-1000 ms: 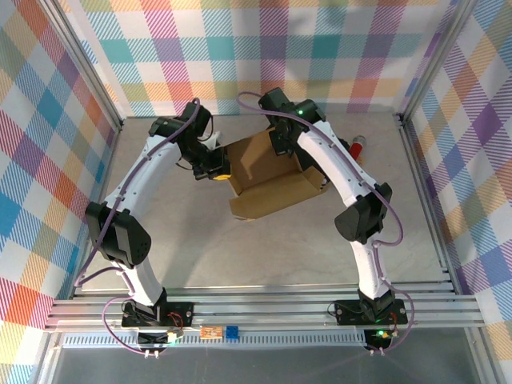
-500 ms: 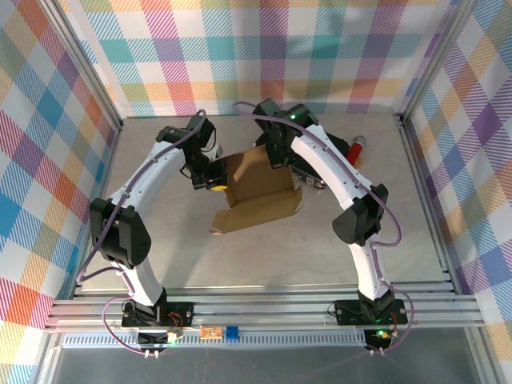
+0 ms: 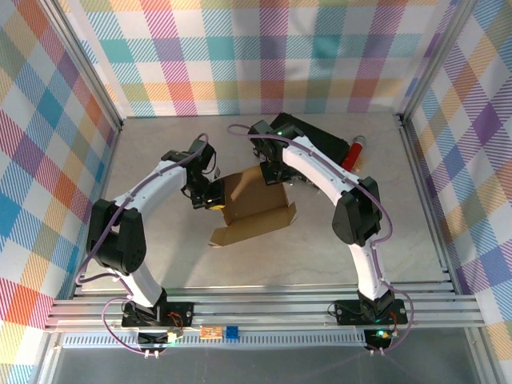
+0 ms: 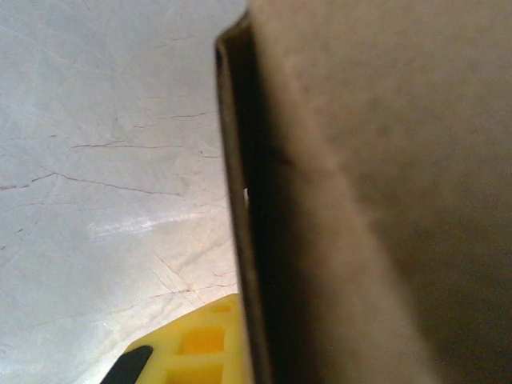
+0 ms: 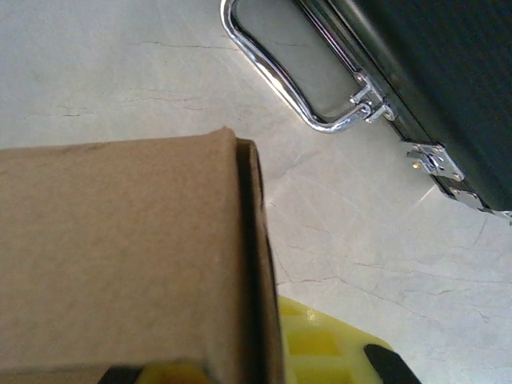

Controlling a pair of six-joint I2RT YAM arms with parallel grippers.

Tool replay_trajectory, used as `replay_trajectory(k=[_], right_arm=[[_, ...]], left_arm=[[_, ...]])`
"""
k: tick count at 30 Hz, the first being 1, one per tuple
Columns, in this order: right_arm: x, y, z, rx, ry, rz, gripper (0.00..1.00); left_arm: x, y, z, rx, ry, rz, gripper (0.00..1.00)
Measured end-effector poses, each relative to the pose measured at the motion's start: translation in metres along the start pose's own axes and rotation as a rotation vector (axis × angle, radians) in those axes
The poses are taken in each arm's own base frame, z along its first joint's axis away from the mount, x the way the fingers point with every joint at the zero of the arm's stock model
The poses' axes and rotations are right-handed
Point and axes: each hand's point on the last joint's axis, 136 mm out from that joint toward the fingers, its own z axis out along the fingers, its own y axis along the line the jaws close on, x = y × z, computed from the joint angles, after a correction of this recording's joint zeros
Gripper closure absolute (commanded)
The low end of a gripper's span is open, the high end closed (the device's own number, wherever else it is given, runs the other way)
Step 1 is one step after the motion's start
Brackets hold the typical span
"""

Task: Fold the paper box

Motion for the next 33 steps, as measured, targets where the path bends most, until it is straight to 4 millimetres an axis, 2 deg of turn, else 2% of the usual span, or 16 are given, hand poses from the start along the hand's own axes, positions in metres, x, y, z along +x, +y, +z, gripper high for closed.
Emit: replay_trajectory(k=[1, 10, 17, 28, 33], right_arm=[[0.000, 0.000, 0.002, -0.001, -0.001, -0.001, 1.00], [0.007, 0.005, 0.018, -0.011, 0.015, -0.025, 1.00], [0.008, 0.006, 0.020, -0.017, 0.019, -0.029, 1.00], [0.008, 0.008, 0.022, -0.028, 0.021, -0.029, 1.00], [0.006, 0.009, 0.022, -0.031, 0.013, -0.025, 1.00]], left_arm=[[0.000, 0.001, 0.003, 0.001, -0.003, -0.002, 0.94], [-0.004, 0.010, 0.023, 0.014, -0.067, -0.025, 0.91], [-0.013, 0.015, 0.034, 0.021, -0.128, -0.027, 0.87], [-0.025, 0.013, 0.042, 0.057, -0.204, -0.025, 0.76], [-0.032, 0.013, 0.042, 0.057, -0.238, -0.021, 0.77]])
